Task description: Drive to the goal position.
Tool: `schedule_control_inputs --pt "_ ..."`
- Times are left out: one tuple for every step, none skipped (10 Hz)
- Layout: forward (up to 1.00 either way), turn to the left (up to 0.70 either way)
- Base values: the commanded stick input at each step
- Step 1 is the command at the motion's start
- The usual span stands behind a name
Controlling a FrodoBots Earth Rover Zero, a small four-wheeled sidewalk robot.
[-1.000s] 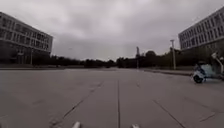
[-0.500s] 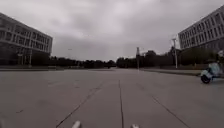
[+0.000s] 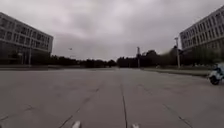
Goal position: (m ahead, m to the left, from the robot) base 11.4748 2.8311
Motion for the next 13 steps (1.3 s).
schedule_control_inputs --pt "0.7 0.0" --pt "0.7 0.0" --pt "0.7 0.0" --pt "0.7 0.0" --pt "0.7 0.0" --pt "0.7 0.0" --pt "0.7 0.0" --pt "0.7 0.0" --pt "0.7 0.0" --pt "0.7 0.0" --pt "0.7 0.0" --pt "0.7 0.0" --pt "0.7 -0.03"
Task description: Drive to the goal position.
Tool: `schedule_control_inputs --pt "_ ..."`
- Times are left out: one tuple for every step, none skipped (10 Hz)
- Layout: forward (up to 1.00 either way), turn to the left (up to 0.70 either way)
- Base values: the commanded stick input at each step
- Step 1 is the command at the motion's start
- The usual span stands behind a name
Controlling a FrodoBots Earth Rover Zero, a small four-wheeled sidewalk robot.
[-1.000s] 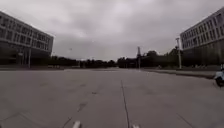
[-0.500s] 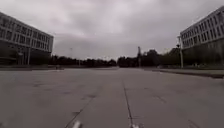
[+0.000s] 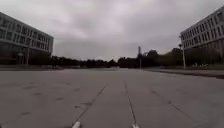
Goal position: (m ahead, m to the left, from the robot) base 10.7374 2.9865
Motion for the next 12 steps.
schedule_control_inputs --pt "0.7 -0.11" --pt "0.7 -0.03" --pt "0.7 0.0" --pt "0.7 0.0" --pt "0.7 0.0" --pt "0.7 0.0" --pt "0.7 0.0" --pt "0.7 0.0" --pt "0.7 -0.03" --pt "0.7 -0.16" --pt "0.7 -0.19" --pt "0.7 -0.05"
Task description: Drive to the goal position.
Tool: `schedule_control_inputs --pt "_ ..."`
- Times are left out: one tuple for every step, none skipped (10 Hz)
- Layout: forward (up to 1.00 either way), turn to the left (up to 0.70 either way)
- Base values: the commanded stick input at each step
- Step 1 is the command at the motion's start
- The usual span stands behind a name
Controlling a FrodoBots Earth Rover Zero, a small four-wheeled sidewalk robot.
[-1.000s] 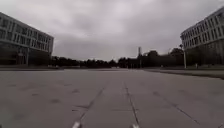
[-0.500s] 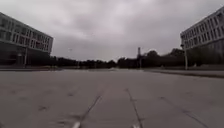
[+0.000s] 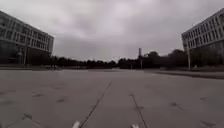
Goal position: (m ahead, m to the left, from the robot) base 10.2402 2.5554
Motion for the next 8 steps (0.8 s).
schedule_control_inputs --pt "0.7 -0.05" --pt "0.7 -0.16" --pt "0.7 -0.08" --pt "0.7 -0.04" --pt "0.7 -0.09" --pt "0.7 0.0" --pt "0.7 0.0" --pt "0.7 0.0"
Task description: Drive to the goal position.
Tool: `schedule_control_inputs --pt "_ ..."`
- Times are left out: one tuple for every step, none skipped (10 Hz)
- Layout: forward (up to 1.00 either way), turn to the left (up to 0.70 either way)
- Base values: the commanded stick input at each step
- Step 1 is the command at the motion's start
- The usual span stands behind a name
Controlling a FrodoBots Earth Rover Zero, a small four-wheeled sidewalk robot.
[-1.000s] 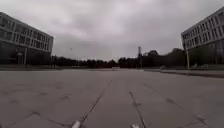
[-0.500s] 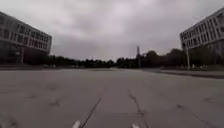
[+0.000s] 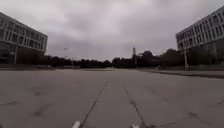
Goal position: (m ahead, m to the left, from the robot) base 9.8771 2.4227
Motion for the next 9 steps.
schedule_control_inputs --pt "0.7 0.0" --pt "0.7 0.0" --pt "0.7 0.0" --pt "0.7 0.0" --pt "0.7 0.0" --pt "0.7 0.0" --pt "0.7 0.0" --pt "0.7 0.0" --pt "0.7 0.0"
